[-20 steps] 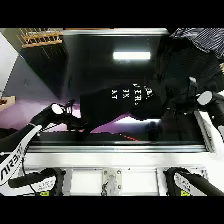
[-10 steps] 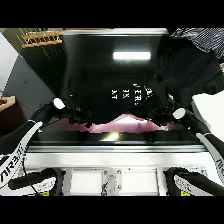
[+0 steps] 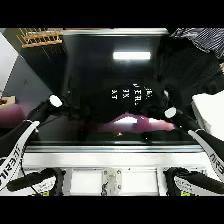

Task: Fold the clothes and pants, and hang the long-sleeved shirts on hangers.

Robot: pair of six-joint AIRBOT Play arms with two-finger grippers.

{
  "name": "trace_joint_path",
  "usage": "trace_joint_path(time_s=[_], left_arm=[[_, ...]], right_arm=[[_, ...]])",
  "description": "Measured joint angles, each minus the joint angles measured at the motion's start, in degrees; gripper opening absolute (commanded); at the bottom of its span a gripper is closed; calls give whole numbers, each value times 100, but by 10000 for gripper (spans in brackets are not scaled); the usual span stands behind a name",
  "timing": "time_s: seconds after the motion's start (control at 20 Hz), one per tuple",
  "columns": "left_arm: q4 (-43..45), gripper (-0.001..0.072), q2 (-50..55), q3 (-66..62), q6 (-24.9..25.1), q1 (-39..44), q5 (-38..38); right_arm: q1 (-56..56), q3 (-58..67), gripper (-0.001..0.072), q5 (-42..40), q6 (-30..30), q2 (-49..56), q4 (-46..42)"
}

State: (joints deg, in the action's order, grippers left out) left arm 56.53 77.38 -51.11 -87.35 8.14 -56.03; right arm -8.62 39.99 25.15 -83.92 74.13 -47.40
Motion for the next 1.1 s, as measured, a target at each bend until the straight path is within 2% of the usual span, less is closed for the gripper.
trace_joint_path(time_s=[0.25,0.35,0.5,0.8,1.1], left_arm=[[35,5,-1036,-1478,-9,-1036,-354],[35,5,-1633,-2214,-17,-1423,-431],[35,4,-2575,-3097,-26,-1847,-472],[68,4,-4081,-3895,-57,-2583,-302],[46,4,-4640,-3429,-170,-3589,-227]], right_arm=[[658,1838,12,1803,387,-1091,-1488],[929,2629,12,2393,409,-1631,-1821],[1169,3421,12,2841,284,-2459,-2052],[1296,3873,11,3250,-264,-3873,-2317],[1314,3928,12,4065,-1408,-4262,-2898]])
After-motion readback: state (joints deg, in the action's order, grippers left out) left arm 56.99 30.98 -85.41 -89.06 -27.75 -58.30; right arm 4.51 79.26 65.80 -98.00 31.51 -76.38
